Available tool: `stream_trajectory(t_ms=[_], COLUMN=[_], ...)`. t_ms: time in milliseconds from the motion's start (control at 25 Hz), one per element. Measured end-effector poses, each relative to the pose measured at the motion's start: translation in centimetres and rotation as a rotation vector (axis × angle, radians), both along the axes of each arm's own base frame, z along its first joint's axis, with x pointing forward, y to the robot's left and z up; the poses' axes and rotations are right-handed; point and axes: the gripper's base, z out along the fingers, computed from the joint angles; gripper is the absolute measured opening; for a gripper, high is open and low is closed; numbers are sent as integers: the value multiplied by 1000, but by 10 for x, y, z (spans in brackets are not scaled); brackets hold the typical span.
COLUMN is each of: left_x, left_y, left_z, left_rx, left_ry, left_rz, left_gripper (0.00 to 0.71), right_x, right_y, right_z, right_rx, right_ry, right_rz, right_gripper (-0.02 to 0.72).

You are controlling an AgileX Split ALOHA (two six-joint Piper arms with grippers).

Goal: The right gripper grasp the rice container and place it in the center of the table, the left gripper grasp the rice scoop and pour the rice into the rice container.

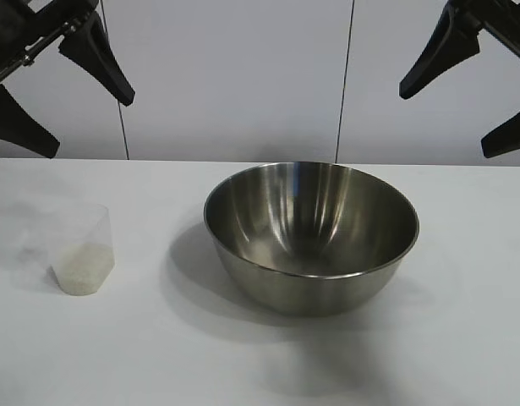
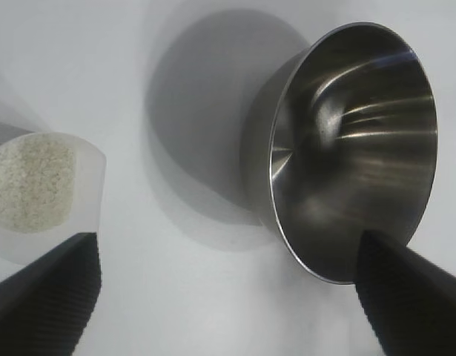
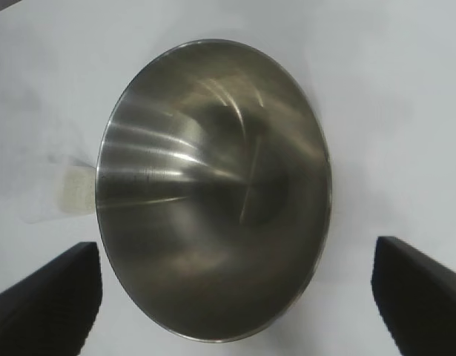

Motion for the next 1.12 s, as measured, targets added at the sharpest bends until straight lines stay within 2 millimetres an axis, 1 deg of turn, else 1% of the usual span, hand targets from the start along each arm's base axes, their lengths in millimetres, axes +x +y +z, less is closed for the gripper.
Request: stream_trajectory(t_ms=[280, 360, 440, 520, 600, 680, 760, 920, 1040, 1120], left_x=[0, 0, 0, 0, 0, 0, 0, 0, 0, 0], left_y=[0, 0, 0, 0, 0, 0, 0, 0, 0, 0], left_z=[0, 0, 0, 0, 0, 0, 0, 0, 0, 0], left_rx=[0, 0, 0, 0, 0, 0, 0, 0, 0, 0], left_ry=[0, 0, -1, -1, -1, -1, -1, -1, -1, -1], left_rz=[0, 0, -1, -1, -1, -1, -1, -1, -1, -1], left_gripper=[669, 669, 669, 669, 669, 669, 669, 669, 669, 669], right_x=[1, 1, 2, 7, 15, 23, 30, 40, 48, 53], right_y=[-1, -3, -7, -10, -9, 0, 15, 41, 46, 47], right_z=[0, -1, -7, -20, -39, -56, -72, -96, -113, -120], right_rx=[-7, -46, -114, -163, -195, -217, -228, -241, -253, -261], right_ry=[-7, -18, -4, 33, 81, 100, 103, 110, 143, 153], right_rz=[-4, 1, 23, 42, 65, 89, 113, 137, 133, 128], right_gripper=[683, 671, 661, 659, 659, 659, 659, 659, 647, 603])
